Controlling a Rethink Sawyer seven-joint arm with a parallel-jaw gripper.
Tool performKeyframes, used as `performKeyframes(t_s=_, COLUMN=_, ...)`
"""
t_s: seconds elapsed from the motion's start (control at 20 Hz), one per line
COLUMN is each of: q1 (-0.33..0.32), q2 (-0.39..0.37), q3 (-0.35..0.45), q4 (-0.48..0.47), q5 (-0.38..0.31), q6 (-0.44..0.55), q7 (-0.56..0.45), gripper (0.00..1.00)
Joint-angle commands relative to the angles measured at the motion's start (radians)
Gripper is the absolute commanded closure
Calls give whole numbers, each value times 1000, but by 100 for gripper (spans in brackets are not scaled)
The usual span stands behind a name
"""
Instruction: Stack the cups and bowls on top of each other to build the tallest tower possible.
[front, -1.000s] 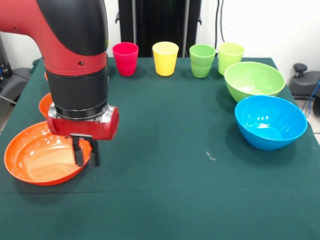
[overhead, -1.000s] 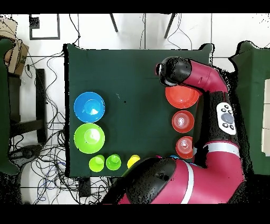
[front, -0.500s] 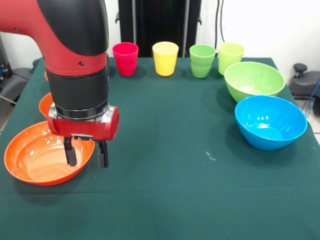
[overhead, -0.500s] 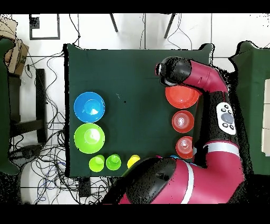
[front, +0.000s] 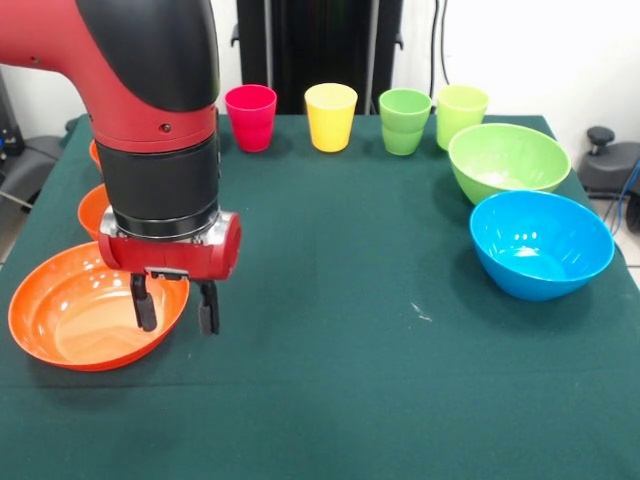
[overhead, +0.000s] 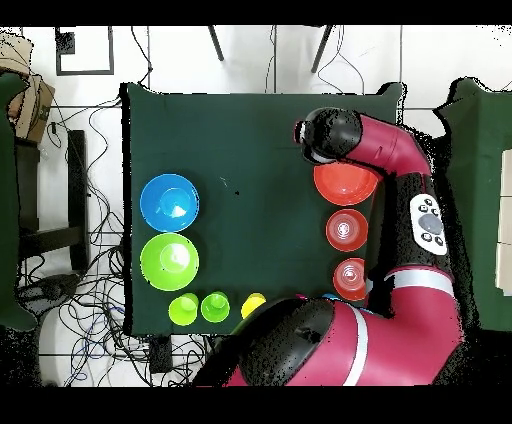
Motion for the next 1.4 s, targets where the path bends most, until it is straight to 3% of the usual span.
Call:
performKeyframes(t_s=0.05, q1=-19, q2=-23, q3=74, q4=115, q5=-96, q6=-59, q7=-134, gripper=0)
performKeyframes(t_s=0.65, q1=-77, q2=-71, q3=80, q4=246, q5=-124, q6=-141, q7=-140, gripper=0)
performKeyframes(t_s=1.1, q1=-65, q2=19, q3=102, q4=166, q5=-153, q6=-182, q7=-101, gripper=0)
performKeyframes(t_s=1.4, q1=-35, q2=28, q3=86, q4=145, q5=-149, q6=-186, q7=-59, gripper=0)
